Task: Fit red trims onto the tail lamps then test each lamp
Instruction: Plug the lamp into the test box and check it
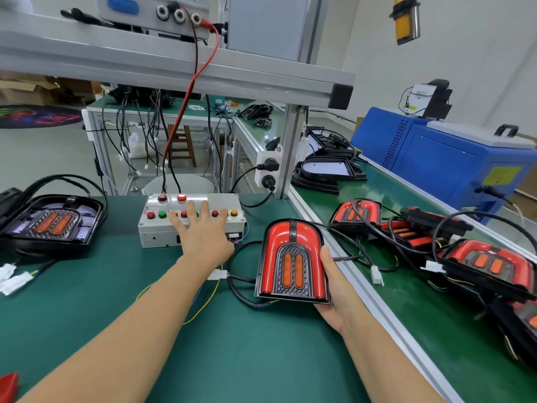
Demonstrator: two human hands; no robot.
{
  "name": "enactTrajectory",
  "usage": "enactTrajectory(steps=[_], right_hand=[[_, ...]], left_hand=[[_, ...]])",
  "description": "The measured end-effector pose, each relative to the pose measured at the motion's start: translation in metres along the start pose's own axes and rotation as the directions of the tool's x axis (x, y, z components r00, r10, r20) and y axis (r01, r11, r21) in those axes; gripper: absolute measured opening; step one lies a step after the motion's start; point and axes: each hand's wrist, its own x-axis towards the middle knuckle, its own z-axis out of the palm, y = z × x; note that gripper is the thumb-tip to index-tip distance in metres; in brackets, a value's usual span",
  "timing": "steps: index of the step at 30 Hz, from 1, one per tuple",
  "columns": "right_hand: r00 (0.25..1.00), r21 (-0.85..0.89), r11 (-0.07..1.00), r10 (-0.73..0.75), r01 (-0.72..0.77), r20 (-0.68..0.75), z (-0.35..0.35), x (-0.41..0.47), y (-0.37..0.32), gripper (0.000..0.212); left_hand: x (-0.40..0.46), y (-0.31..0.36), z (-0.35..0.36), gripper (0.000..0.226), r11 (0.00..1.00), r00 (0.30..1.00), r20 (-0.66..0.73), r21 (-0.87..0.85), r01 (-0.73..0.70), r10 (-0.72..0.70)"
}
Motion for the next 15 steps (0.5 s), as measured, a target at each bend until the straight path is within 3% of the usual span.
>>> enactTrajectory(steps=[15], right_hand=[[0.999, -0.023, 0.999, -0.035, 0.036, 0.025, -0.0021, 0.0022, 0.0014, 0.059]], left_hand=[[0.0041, -0.0048, -0.0029, 0.067, 0.996, 0.997, -0.049, 0.068, -0.053, 0.056]])
